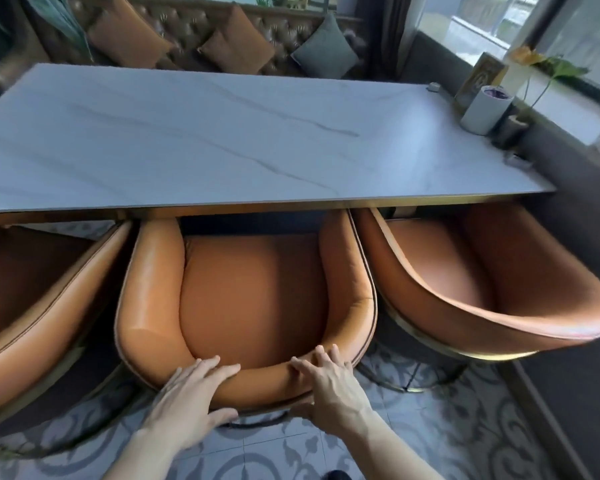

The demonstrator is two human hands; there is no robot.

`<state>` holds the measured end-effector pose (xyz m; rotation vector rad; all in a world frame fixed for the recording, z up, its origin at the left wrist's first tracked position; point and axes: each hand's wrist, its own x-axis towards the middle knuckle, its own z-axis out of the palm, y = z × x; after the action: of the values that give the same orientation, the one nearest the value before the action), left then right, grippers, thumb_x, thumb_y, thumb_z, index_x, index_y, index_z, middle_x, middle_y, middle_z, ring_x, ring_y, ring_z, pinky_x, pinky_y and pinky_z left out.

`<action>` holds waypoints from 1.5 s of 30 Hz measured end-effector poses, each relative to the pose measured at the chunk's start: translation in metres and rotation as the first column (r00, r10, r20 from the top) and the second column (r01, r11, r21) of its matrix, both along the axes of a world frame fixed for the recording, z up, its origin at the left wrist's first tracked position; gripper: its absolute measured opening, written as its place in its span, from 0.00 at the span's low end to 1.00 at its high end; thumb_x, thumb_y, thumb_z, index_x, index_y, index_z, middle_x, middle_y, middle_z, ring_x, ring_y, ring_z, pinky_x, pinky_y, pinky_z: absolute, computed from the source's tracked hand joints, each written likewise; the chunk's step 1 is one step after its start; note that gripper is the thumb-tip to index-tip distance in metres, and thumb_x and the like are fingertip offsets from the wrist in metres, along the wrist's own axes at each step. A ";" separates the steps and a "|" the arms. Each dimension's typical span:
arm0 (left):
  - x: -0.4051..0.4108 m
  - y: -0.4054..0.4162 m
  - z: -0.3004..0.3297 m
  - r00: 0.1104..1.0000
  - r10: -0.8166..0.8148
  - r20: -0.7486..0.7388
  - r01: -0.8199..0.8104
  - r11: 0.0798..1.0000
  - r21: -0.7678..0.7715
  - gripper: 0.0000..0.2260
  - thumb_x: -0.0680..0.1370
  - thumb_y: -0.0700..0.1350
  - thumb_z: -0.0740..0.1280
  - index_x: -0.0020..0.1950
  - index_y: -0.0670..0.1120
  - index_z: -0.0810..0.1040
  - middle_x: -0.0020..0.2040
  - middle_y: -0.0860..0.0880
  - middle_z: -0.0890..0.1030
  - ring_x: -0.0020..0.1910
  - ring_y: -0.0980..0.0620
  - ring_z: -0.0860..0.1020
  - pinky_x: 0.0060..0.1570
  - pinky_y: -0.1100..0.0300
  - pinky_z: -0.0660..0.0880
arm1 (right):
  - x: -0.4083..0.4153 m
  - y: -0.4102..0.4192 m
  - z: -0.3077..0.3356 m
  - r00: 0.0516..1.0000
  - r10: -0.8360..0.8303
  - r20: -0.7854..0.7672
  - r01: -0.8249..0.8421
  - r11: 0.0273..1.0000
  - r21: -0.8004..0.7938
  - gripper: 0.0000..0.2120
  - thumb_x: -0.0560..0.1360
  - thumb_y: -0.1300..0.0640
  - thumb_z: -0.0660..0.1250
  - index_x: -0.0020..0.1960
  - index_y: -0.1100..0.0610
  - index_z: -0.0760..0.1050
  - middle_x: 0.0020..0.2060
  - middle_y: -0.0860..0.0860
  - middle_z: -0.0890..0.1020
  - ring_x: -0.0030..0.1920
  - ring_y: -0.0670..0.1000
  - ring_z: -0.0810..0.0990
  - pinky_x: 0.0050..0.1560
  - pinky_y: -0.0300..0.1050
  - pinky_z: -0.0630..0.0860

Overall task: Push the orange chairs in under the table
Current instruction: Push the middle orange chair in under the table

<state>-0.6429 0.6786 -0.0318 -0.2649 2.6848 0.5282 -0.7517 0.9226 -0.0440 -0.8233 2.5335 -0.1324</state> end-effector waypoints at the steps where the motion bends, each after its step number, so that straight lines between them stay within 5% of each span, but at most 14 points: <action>1: 0.001 0.001 -0.004 1.000 -0.002 -0.001 0.002 1.000 0.005 0.34 0.74 0.65 0.66 0.76 0.65 0.55 0.79 0.56 0.57 0.78 0.50 0.53 0.76 0.50 0.47 | 0.001 0.000 -0.002 1.000 -0.020 -0.015 0.020 1.000 -0.018 0.37 0.75 0.43 0.73 0.78 0.41 0.60 0.72 0.56 0.65 0.74 0.63 0.58 0.70 0.65 0.66; 20: -0.029 0.009 -0.027 0.990 0.042 -0.134 -0.043 0.999 -0.006 0.31 0.74 0.63 0.67 0.75 0.65 0.60 0.77 0.53 0.65 0.77 0.47 0.58 0.75 0.47 0.53 | -0.042 -0.001 -0.004 0.999 -0.030 -0.018 0.029 0.999 -0.040 0.32 0.77 0.43 0.70 0.79 0.42 0.63 0.73 0.58 0.67 0.77 0.66 0.55 0.70 0.64 0.65; 24: -0.032 0.006 -0.033 0.984 0.039 -0.173 -0.044 0.999 -0.027 0.31 0.74 0.60 0.70 0.75 0.64 0.63 0.75 0.51 0.68 0.76 0.45 0.61 0.74 0.45 0.55 | -0.055 -0.005 -0.006 0.999 0.010 -0.033 -0.010 1.000 -0.028 0.32 0.75 0.40 0.72 0.76 0.41 0.68 0.63 0.56 0.72 0.65 0.61 0.65 0.61 0.57 0.73; 45: -0.043 0.006 -0.027 0.997 0.067 -0.039 -0.068 0.997 -0.019 0.29 0.74 0.59 0.70 0.73 0.63 0.64 0.75 0.54 0.67 0.76 0.48 0.58 0.75 0.44 0.50 | -0.047 0.000 -0.025 0.995 -0.009 -0.095 0.000 0.995 -0.096 0.31 0.74 0.40 0.72 0.74 0.41 0.68 0.62 0.52 0.73 0.67 0.60 0.64 0.63 0.66 0.71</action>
<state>-0.6862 0.6848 -0.0591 -0.3559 2.7281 0.5310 -0.7991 0.9228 -0.0686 -0.8803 2.6356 -0.2233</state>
